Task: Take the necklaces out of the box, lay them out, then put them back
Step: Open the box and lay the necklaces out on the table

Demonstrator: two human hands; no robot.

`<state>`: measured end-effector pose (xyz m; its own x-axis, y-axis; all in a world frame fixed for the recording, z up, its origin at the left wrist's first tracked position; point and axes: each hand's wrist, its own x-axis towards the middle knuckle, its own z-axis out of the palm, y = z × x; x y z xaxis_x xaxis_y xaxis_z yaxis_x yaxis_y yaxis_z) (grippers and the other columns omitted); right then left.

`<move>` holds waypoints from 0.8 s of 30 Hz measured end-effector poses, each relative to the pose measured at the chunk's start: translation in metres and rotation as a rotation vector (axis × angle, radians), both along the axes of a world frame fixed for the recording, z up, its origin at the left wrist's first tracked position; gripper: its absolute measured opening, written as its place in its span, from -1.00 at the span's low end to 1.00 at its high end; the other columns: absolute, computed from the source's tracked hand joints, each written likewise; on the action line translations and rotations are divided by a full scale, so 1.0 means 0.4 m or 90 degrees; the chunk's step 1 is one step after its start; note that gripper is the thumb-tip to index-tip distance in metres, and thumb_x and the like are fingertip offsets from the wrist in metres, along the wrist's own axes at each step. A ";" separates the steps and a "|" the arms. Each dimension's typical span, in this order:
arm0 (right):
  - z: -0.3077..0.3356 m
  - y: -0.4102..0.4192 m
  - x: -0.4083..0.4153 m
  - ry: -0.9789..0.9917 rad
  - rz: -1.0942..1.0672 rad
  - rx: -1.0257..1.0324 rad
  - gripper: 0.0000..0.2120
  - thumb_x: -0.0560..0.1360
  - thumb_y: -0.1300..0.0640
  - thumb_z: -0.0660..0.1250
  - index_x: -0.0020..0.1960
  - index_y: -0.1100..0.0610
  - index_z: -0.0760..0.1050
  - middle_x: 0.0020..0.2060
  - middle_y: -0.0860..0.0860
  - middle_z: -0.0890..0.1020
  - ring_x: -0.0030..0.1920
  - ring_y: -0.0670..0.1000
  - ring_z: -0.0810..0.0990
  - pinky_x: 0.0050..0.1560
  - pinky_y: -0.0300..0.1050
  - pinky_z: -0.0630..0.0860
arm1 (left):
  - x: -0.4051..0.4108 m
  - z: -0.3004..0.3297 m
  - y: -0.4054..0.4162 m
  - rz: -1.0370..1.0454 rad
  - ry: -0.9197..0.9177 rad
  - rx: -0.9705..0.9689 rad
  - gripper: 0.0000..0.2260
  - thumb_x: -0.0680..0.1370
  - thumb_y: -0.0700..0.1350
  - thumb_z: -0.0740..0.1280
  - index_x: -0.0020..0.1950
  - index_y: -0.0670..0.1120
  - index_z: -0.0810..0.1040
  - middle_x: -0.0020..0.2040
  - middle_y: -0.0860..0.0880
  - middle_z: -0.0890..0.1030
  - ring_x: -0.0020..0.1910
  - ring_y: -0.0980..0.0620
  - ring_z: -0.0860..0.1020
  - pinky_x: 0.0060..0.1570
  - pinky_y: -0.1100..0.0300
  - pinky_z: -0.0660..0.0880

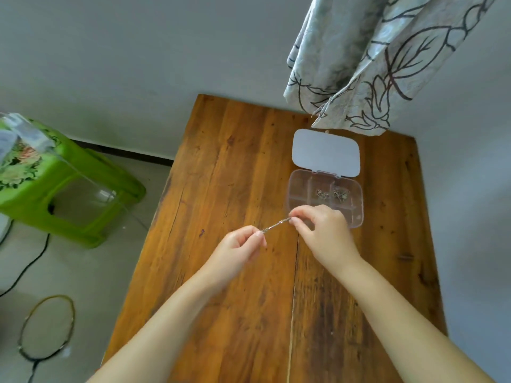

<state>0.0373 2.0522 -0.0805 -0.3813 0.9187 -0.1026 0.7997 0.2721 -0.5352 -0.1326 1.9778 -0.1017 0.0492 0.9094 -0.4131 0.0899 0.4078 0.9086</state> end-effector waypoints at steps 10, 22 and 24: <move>-0.072 -0.229 -0.080 0.359 -0.260 -0.481 -0.80 0.60 0.23 0.17 -0.05 0.26 0.54 -0.17 -0.02 0.68 -0.19 -0.11 0.67 -0.16 -0.30 0.59 | -0.221 -0.047 0.028 -0.197 0.243 -0.020 -0.70 0.59 0.00 0.14 -0.32 0.00 0.43 -0.37 0.00 0.40 -0.39 0.04 0.32 -0.35 0.14 0.28; -0.132 -0.397 -0.185 0.536 -0.568 -0.577 -0.81 0.61 0.25 0.14 0.12 0.11 0.50 -0.13 0.10 0.63 -0.23 -0.05 0.59 -0.20 -0.20 0.53 | -0.295 -0.156 0.058 -0.413 0.344 -0.114 -0.70 0.59 0.03 0.14 -0.21 -0.06 0.54 -0.23 -0.08 0.54 -0.27 -0.02 0.47 -0.19 0.10 0.46; -0.137 -0.399 -0.205 0.604 -0.639 -0.556 -0.85 0.61 0.25 0.13 0.07 0.14 0.46 -0.09 0.11 0.64 -0.21 -0.03 0.60 -0.18 -0.18 0.51 | -0.298 -0.160 0.068 -0.439 0.352 -0.116 -0.72 0.60 0.00 0.14 -0.18 -0.08 0.55 -0.23 -0.05 0.53 -0.25 0.00 0.47 -0.22 0.14 0.44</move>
